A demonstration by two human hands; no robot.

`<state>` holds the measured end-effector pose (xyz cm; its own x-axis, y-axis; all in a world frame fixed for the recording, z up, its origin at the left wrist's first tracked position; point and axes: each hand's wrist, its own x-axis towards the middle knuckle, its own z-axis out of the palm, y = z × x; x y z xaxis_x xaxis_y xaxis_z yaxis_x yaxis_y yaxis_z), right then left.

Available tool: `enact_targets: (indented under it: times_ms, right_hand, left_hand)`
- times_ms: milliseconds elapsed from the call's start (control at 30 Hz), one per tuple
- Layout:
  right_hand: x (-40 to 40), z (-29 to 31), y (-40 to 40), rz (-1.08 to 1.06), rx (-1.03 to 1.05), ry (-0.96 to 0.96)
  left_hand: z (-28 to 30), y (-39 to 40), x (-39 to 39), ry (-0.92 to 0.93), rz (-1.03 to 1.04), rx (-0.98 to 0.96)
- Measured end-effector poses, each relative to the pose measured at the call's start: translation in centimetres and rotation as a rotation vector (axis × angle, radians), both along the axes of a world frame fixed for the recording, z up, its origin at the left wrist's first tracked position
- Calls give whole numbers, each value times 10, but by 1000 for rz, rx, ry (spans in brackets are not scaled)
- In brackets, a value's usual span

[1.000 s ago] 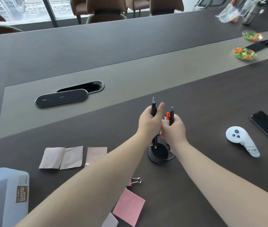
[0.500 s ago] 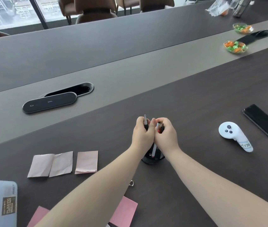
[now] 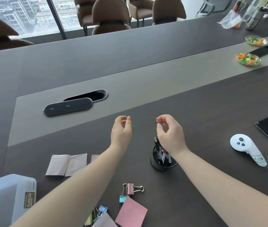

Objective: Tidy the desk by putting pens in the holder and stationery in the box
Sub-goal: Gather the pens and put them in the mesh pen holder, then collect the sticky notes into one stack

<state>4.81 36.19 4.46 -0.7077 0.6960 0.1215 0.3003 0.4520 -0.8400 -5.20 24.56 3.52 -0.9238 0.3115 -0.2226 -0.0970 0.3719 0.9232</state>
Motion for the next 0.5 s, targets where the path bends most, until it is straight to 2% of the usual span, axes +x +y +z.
enact_targets:
  times_ms: [133,233,333,500]
  right_hand:
    - [-26,5,-25,101,15,-24]
    - [-44,-5,-50,217,23,-131]
    - [-60,-22,-71,325,32,-262]
    - [-82,-56,-94,446,-5,-587]
  left_hand:
    - [-26,-86,-50,-15,90,-422]
    - [-41,-148,-67,-92,73,-696]
    - [-52,-188,-71,-130,68,-817]
    - [-74,-221,-73,-141,37,-881]
